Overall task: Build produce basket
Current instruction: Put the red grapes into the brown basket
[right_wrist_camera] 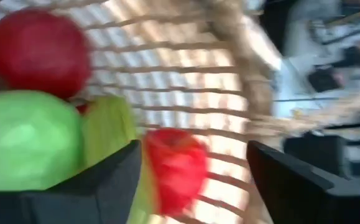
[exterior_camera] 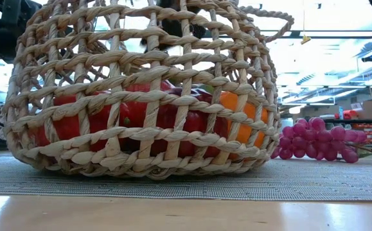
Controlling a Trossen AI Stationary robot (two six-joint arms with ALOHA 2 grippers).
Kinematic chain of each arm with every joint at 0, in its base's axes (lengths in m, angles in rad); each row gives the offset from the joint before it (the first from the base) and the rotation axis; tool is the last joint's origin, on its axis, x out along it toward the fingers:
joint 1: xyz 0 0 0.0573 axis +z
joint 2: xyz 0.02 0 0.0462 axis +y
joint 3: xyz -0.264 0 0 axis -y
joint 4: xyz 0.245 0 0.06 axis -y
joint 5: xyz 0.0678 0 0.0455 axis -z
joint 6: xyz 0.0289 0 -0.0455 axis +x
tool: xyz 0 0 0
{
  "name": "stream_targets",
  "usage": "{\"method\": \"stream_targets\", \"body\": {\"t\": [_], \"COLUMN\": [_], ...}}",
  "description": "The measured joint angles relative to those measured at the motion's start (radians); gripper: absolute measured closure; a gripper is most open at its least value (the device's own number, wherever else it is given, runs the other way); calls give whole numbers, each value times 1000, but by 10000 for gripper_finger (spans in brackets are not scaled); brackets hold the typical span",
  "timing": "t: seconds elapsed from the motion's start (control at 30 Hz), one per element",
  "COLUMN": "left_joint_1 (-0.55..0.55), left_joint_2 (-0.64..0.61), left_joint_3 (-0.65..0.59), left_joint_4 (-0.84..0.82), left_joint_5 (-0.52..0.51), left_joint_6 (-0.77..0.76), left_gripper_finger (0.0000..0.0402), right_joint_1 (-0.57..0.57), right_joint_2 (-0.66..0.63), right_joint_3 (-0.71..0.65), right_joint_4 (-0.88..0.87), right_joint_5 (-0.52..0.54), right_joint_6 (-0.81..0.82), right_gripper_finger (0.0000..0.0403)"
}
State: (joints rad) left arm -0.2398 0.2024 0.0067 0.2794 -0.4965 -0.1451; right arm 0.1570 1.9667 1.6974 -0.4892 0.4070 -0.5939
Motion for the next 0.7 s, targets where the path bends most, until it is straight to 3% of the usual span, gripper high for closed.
{"method": "stream_targets", "body": {"t": [0.2, 0.3, 0.47, 0.7], "left_joint_1": [0, 0, 0, 0], "left_joint_2": [0, 0, 0, 0], "left_joint_3": [0, 0, 0, 0], "left_joint_4": [0, 0, 0, 0], "left_joint_5": [0, 0, 1, 0], "left_joint_6": [0, 0, 0, 0], "left_gripper_finger": [12, 12, 12, 12], "right_joint_1": [21, 24, 36, 84], "right_joint_2": [-120, -192, -315, -483], "right_joint_3": [0, 0, 1, 2], "right_joint_4": [11, -3, -160, -547], "right_joint_5": [212, 279, 242, 145], "right_joint_6": [9, 105, 439, 918], "right_gripper_finger": [66, 61, 66, 79]}}
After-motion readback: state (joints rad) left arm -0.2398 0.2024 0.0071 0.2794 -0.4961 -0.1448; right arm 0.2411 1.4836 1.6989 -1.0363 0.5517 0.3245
